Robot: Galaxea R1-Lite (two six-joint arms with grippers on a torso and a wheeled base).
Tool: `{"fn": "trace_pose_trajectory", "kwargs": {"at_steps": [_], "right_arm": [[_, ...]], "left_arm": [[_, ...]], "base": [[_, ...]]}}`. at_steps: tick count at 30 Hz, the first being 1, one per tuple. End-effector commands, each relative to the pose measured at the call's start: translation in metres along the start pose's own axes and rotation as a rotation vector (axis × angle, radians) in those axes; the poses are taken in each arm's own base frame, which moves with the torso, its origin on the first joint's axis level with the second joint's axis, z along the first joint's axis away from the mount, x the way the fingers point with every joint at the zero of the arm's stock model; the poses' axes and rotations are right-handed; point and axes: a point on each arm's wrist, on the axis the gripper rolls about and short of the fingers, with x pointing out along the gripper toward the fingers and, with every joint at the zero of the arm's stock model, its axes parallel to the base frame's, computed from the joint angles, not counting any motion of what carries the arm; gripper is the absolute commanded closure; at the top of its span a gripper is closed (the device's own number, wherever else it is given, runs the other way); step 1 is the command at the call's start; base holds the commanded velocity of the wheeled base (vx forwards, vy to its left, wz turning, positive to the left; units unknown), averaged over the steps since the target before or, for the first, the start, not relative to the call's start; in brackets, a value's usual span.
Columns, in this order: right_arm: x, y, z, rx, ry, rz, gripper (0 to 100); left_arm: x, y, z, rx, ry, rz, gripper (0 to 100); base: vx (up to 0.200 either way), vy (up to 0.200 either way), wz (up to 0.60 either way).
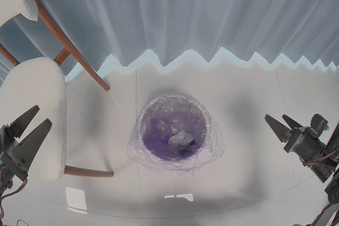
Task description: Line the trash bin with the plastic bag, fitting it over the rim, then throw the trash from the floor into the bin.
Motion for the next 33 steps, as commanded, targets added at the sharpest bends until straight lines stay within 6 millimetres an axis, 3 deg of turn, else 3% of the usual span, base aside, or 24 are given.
{"fn": "trace_pose_trajectory", "kwargs": {"at_steps": [1,7,11,18,22,28,33], "right_arm": [[-0.079,-0.014,0.022,-0.162,-0.132,-0.159,0],[-0.121,-0.010,0.016,-0.180,-0.137,-0.169,0],[-0.155,-0.011,0.000,-0.253,-0.136,-0.216,0],[-0.192,-0.012,-0.027,-0.277,-0.163,-0.247,0],[-0.198,-0.016,-0.042,-0.295,-0.145,-0.249,0],[-0.198,-0.016,-0.043,-0.298,-0.140,-0.244,0],[-0.198,-0.020,-0.054,-0.284,-0.021,-0.268,0]], "left_arm": [[-0.066,-0.007,-0.016,0.049,-0.121,0.122,0],[-0.099,-0.014,-0.034,0.051,-0.097,0.189,0],[-0.116,-0.018,-0.049,0.071,-0.093,0.271,0],[-0.121,-0.016,-0.064,0.101,-0.104,0.283,0],[-0.121,-0.011,-0.077,0.165,-0.012,0.329,0],[-0.125,-0.004,-0.092,0.187,0.130,0.491,0],[-0.127,-0.002,-0.100,0.237,0.219,0.548,0]], "base": [[0.000,0.000,0.00],[0.000,0.000,0.00],[0.000,0.000,0.00],[0.000,0.000,0.00],[0.000,0.000,0.00],[0.000,0.000,0.00],[0.000,0.000,0.00]]}}
